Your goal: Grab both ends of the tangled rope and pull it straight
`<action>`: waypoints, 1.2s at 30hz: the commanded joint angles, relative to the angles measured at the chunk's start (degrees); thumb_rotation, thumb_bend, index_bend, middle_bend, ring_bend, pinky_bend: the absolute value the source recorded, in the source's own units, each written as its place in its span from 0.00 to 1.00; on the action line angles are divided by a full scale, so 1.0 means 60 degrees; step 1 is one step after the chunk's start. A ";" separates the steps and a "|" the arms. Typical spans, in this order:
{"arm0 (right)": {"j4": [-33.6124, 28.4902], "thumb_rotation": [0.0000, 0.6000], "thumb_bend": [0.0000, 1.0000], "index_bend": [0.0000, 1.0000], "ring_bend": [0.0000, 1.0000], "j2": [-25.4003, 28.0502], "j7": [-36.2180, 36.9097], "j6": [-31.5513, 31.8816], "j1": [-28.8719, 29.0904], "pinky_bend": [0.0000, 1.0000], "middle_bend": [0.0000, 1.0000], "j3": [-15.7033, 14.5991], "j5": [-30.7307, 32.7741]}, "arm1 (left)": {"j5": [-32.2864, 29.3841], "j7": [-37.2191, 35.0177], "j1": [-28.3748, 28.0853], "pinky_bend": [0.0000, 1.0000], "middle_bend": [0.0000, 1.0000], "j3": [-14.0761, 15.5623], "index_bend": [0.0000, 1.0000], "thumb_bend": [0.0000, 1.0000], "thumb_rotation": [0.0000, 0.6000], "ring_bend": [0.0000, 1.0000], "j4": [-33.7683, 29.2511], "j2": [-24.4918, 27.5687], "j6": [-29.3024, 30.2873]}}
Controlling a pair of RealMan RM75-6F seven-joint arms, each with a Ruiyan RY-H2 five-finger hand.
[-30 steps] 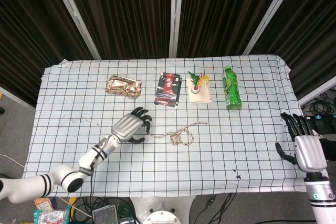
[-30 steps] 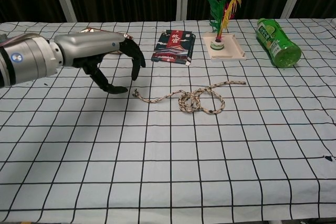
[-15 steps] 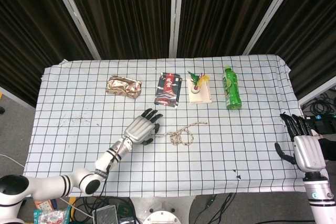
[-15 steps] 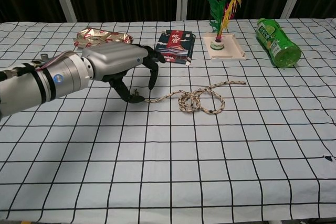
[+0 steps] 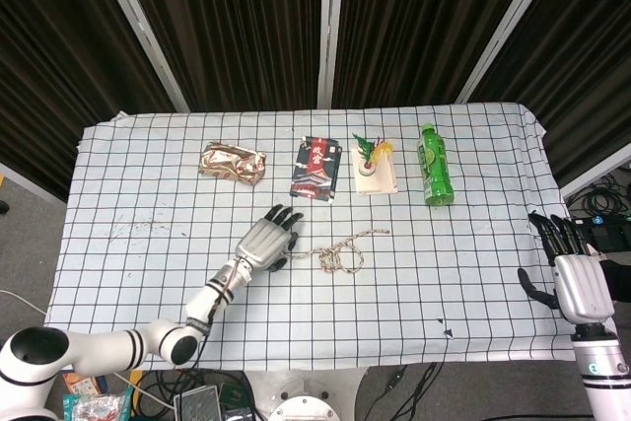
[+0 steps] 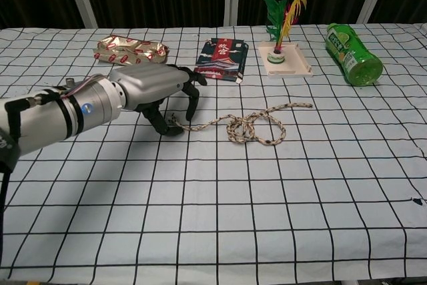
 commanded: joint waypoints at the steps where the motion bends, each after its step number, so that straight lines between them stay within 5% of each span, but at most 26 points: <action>1: 0.0012 1.00 0.31 0.03 0.00 0.0000 0.0013 -0.0003 -0.0011 0.00 0.10 -0.0014 0.0003 | -0.0072 0.0043 -0.0040 0.00 0.05 0.0024 0.50 0.29 0.98 0.00 0.0049 -0.0077 0.0025; 36: 0.0181 1.00 0.31 0.03 0.00 -0.0046 0.0190 -0.0005 -0.0033 0.00 0.10 0.0001 0.0042 | -0.0422 0.0079 -0.0270 0.00 0.07 0.0223 0.56 0.44 1.00 0.00 0.0309 -0.0355 0.0146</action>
